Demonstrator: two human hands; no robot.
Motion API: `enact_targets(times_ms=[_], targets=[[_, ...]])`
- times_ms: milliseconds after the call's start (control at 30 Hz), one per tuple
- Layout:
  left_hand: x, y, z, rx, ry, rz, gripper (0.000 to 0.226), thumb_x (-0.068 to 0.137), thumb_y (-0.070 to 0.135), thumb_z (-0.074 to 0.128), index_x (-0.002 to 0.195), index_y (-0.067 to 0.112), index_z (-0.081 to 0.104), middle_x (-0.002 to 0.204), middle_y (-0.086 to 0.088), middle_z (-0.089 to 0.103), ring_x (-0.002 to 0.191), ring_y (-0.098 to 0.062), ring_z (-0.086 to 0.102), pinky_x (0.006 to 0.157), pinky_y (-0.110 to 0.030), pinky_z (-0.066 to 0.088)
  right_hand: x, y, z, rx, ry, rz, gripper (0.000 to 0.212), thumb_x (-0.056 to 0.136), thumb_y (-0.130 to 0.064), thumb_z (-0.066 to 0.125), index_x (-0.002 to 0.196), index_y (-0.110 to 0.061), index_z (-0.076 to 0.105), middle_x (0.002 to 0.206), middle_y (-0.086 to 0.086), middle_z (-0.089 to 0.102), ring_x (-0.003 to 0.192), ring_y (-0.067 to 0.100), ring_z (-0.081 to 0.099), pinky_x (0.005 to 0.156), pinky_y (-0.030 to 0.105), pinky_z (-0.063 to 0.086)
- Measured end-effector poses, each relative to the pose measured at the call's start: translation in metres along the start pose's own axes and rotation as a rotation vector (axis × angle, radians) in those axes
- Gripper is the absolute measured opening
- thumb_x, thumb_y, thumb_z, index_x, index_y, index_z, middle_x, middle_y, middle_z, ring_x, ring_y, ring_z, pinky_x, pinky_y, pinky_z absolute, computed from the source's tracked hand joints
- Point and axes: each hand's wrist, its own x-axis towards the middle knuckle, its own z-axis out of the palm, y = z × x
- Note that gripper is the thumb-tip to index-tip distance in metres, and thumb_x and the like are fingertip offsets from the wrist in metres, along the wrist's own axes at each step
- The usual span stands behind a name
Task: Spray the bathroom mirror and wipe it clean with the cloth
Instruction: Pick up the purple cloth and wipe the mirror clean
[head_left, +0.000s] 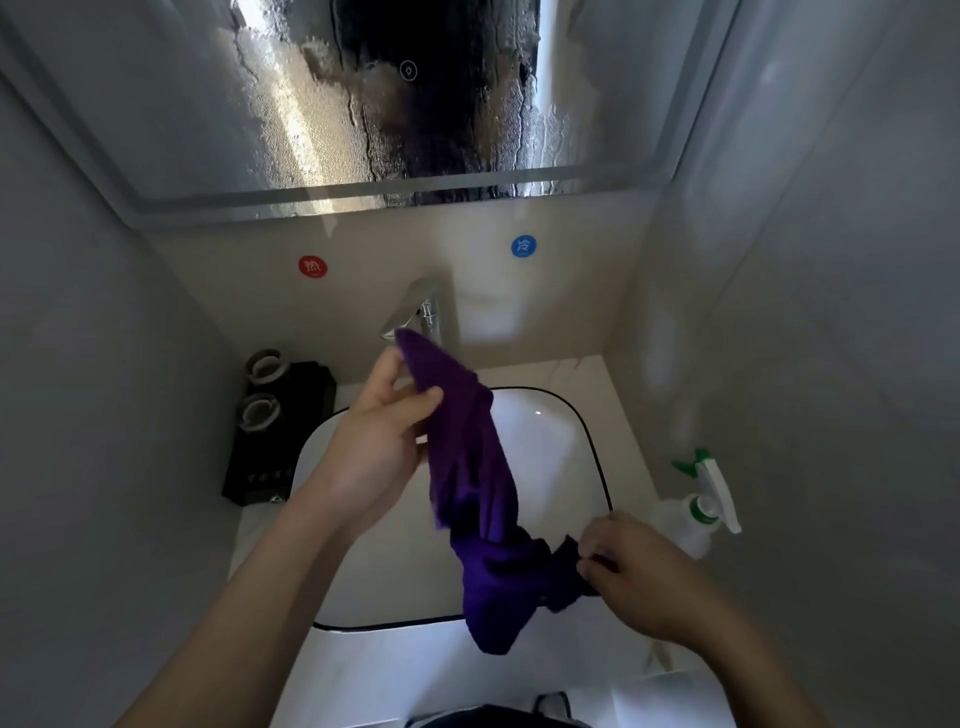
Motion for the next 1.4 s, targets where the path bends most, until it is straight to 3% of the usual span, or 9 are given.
enact_targets(times_ms=[167,300,433,500,700,900,1100,1233,1400], targets=[[0.003,0.010,0.044,-0.005,-0.266,-0.027,0.070,0.076,-0.010,0.054,0.137,0.024,0.053,0.101,-0.010,0.067,0.087,-0.020,0.066,0.078,-0.033,0.055,0.009,-0.042,0.014,0.419,0.124,-0.079,0.028,0.090,-0.044,0.069,0.113,-0.041,0.053,0.120,-0.027,0.048,0.107,-0.006,0.057,0.080,0.016,0.046],[0.011,0.000,0.072,0.293,-0.290,-0.016,0.087,0.081,-0.013,0.057,0.144,0.045,0.046,0.115,-0.014,0.065,0.090,-0.023,0.061,0.080,-0.040,0.051,0.026,-0.066,0.027,0.778,0.294,-0.035,0.018,0.097,-0.005,0.059,0.084,-0.017,0.058,0.069,-0.013,0.065,0.063,0.002,0.059,0.056,0.011,0.042],[0.015,0.008,0.050,0.061,-0.211,-0.005,0.088,0.074,-0.018,0.045,0.147,0.031,0.046,0.108,-0.022,0.063,0.086,-0.028,0.058,0.075,-0.039,0.049,0.029,-0.059,0.028,1.203,0.095,-0.108,0.012,0.089,-0.001,0.062,0.093,-0.008,0.070,0.080,0.004,0.073,0.073,0.019,0.068,0.066,0.027,0.053],[0.014,0.018,0.034,-0.106,-0.241,0.009,0.090,0.070,-0.019,0.041,0.149,0.024,0.043,0.095,-0.010,0.063,0.077,-0.021,0.059,0.064,-0.028,0.050,0.033,-0.053,0.027,1.471,-0.076,-0.096,0.038,0.073,-0.015,0.069,0.109,-0.007,0.072,0.097,0.009,0.076,0.079,0.023,0.069,0.072,0.036,0.053],[-0.003,0.028,0.035,-0.136,-0.359,0.030,0.089,0.070,-0.018,0.038,0.148,0.023,0.043,0.095,-0.015,0.050,0.068,-0.025,0.045,0.053,-0.026,0.039,0.056,-0.069,0.067,0.791,-0.215,0.028,0.033,0.106,-0.004,0.041,0.097,-0.033,0.054,0.093,-0.013,0.059,0.081,-0.002,0.057,0.069,0.007,0.048],[-0.020,0.042,-0.018,-0.201,-0.172,0.088,0.086,0.070,-0.018,0.037,0.147,0.019,0.045,0.109,-0.018,0.060,0.076,-0.025,0.060,0.056,-0.027,0.052,0.090,-0.086,0.056,0.829,-0.122,0.087,0.029,0.098,-0.002,0.050,0.082,-0.017,0.068,0.069,-0.004,0.067,0.067,0.017,0.060,0.065,0.029,0.047],[-0.038,0.036,-0.081,-0.283,0.140,0.119,0.081,0.071,-0.014,0.043,0.144,0.019,0.048,0.122,-0.016,0.049,0.112,-0.037,0.044,0.096,-0.049,0.035,0.097,-0.100,0.071,0.801,-0.147,0.042,0.029,0.099,0.002,0.051,0.075,-0.012,0.060,0.070,0.004,0.058,0.065,0.018,0.059,0.055,0.023,0.047],[-0.045,0.026,-0.100,-0.274,0.267,0.118,0.076,0.072,-0.016,0.040,0.135,0.023,0.058,0.123,-0.014,0.058,0.112,-0.036,0.050,0.092,-0.050,0.042,0.093,-0.111,0.064,0.983,0.005,0.066,0.025,0.104,-0.006,0.050,0.079,-0.007,0.052,0.046,-0.002,0.049,0.040,0.010,0.045,0.046,0.024,0.034],[-0.049,0.021,-0.114,-0.283,0.315,0.120,0.070,0.080,-0.020,0.034,0.117,0.028,0.069,0.120,-0.016,0.058,0.097,-0.029,0.061,0.080,-0.042,0.051,0.079,-0.128,0.013,1.099,0.215,-0.170,0.020,0.094,0.016,0.053,0.098,-0.003,0.058,0.062,0.000,0.058,0.048,0.009,0.046,0.046,0.018,0.038]])
